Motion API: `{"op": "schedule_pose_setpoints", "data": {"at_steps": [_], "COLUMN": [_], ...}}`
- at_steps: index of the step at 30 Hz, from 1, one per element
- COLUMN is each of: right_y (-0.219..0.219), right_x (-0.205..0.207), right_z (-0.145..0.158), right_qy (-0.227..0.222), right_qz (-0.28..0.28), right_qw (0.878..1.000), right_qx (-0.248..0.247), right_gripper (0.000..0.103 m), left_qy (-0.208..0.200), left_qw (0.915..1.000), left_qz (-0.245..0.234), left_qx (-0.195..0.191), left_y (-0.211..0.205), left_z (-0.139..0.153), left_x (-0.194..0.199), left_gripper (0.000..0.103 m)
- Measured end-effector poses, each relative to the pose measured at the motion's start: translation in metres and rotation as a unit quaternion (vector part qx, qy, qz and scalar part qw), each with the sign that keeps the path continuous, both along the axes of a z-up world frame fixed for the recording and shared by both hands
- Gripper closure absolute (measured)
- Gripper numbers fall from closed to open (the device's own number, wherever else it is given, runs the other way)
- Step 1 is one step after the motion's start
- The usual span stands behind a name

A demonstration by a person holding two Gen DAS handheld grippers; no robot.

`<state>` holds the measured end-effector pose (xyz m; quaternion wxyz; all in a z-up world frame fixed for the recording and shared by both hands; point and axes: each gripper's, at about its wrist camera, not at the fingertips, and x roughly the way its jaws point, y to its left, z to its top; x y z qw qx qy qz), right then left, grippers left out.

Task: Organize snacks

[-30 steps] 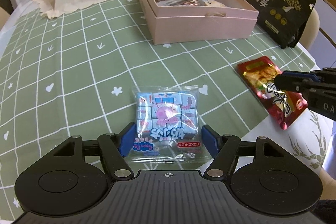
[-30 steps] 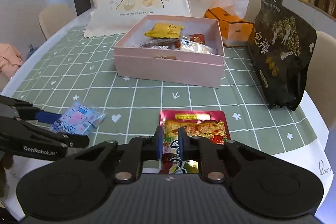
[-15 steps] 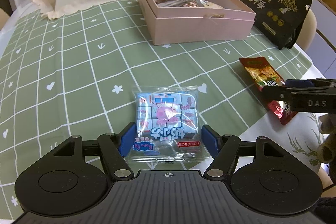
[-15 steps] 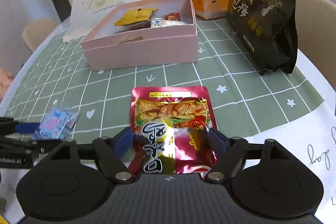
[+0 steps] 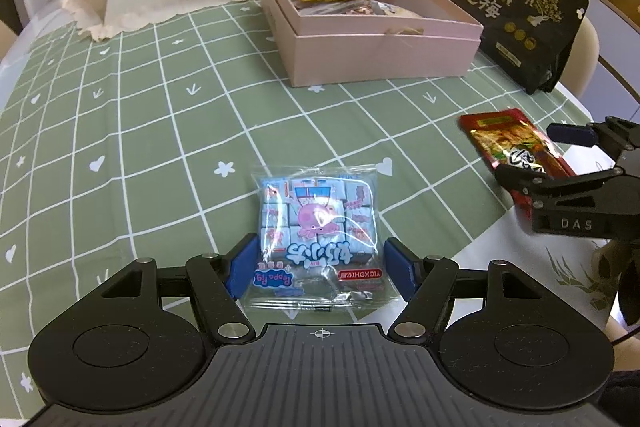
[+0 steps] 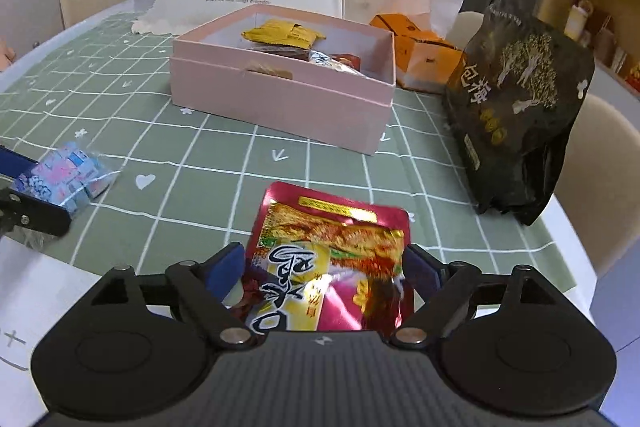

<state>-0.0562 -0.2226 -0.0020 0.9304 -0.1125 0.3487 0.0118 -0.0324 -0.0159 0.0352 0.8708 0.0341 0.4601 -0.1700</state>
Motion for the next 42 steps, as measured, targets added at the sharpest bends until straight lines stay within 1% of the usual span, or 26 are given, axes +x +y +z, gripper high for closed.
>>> {"op": "schedule_pose_setpoints", "data": {"at_steps": [2,4,5,7,8,10,11,14,16,18,20,22,24,26,27,29,32,33,34,35,37,38,40,41,42], "right_y": [-0.01,-0.022,-0.028,-0.034,-0.037,-0.046,-0.051,-0.069,-0.077,-0.075,-0.067,-0.057,-0.043,-0.026,-0.02,-0.019,-0.021,-0.024,-0.026,-0.028,-0.032,-0.03,-0.025,-0.022,-0.019], "right_x": [0.004,0.009,0.01,0.009,0.006,-0.001,-0.002,-0.005,-0.006,-0.008,-0.006,-0.003,0.003,0.008,0.008,0.006,0.008,0.009,0.009,0.01,0.008,0.008,0.009,0.009,0.009], "right_z": [0.0,-0.002,-0.003,0.001,0.004,0.013,0.015,0.013,0.007,0.005,0.005,0.004,0.001,-0.004,-0.006,-0.006,-0.005,-0.003,0.001,0.004,0.015,0.02,0.029,0.033,0.037], "right_qy": [0.01,0.033,0.038,0.039,0.032,0.015,0.017,0.033,0.041,0.033,0.036,0.042,0.047,0.053,0.047,0.044,0.052,0.059,0.06,0.061,0.056,0.056,0.05,0.046,0.042], "right_qz": [-0.01,-0.025,-0.034,-0.058,-0.068,-0.08,-0.083,-0.107,-0.136,-0.15,-0.152,-0.152,-0.15,-0.15,-0.156,-0.166,-0.151,-0.145,-0.143,-0.136,-0.116,-0.106,-0.091,-0.086,-0.082], "right_qw": [1.0,0.997,0.994,0.993,0.992,0.989,0.986,0.972,0.965,0.965,0.966,0.967,0.973,0.981,0.982,0.979,0.981,0.982,0.982,0.982,0.982,0.983,0.986,0.987,0.989], "right_qx": [0.026,0.071,0.092,0.099,0.102,0.124,0.141,0.205,0.222,0.214,0.208,0.201,0.17,0.113,0.095,0.107,0.106,0.109,0.111,0.119,0.138,0.14,0.131,0.125,0.118], "right_gripper": [0.016,0.014,0.013,0.013,0.014,0.014,0.014,0.014,0.014,0.014,0.013,0.01,0.003,0.002,0.001,0.0,0.0,0.002,0.007,0.011,0.025,0.043,0.051,0.059,0.061], "left_qy": [0.0,0.001,0.001,0.002,0.003,0.004,0.003,0.004,0.005,0.006,0.007,0.008,0.008,0.01,0.011,0.014,0.022,0.027,0.031,0.035,0.04,0.043,0.047,0.047,0.047], "left_qw": [1.0,1.0,1.0,1.0,1.0,1.0,1.0,1.0,1.0,1.0,1.0,1.0,0.9999,0.9999,0.9999,0.9999,0.9996,0.9995,0.9994,0.9993,0.9991,0.999,0.9988,0.9987,0.9988], "left_qz": [-0.001,-0.001,0.0,-0.001,-0.002,-0.001,-0.001,-0.004,-0.006,-0.006,-0.007,-0.007,-0.006,-0.005,-0.004,-0.002,0.007,0.008,0.007,0.007,0.012,0.012,0.015,0.017,0.016], "left_qx": [0.0,-0.001,-0.001,0.0,0.0,-0.001,0.0,0.0,0.002,0.002,0.001,0.0,0.001,-0.001,-0.003,-0.008,-0.016,-0.016,-0.013,-0.009,0.003,0.005,0.002,0.002,0.003], "left_y": [0.0,0.0,0.0,0.0,0.0,0.0,-0.001,-0.002,-0.003,-0.004,-0.003,-0.003,-0.003,-0.003,-0.002,-0.001,0.001,0.0,0.0,-0.001,-0.004,-0.004,-0.004,-0.004,-0.004], "left_z": [0.0,0.0,0.0,0.0,0.0,0.0,0.0,-0.001,-0.001,-0.001,-0.001,-0.001,-0.001,-0.001,-0.001,-0.001,0.0,0.001,0.002,0.002,0.004,0.004,0.005,0.005,0.005], "left_x": [0.0,0.0,0.0,0.0,0.001,0.001,0.001,0.001,0.002,0.002,0.002,0.003,0.003,0.003,0.004,0.004,0.007,0.009,0.011,0.012,0.015,0.017,0.021,0.022,0.023], "left_gripper": [0.03,0.03,0.03,0.03,0.03,0.03,0.03,0.026,0.025,0.024,0.024,0.024,0.024,0.024,0.024,0.024,0.024,0.024,0.024,0.027,0.032,0.032,0.034,0.034,0.034]}}
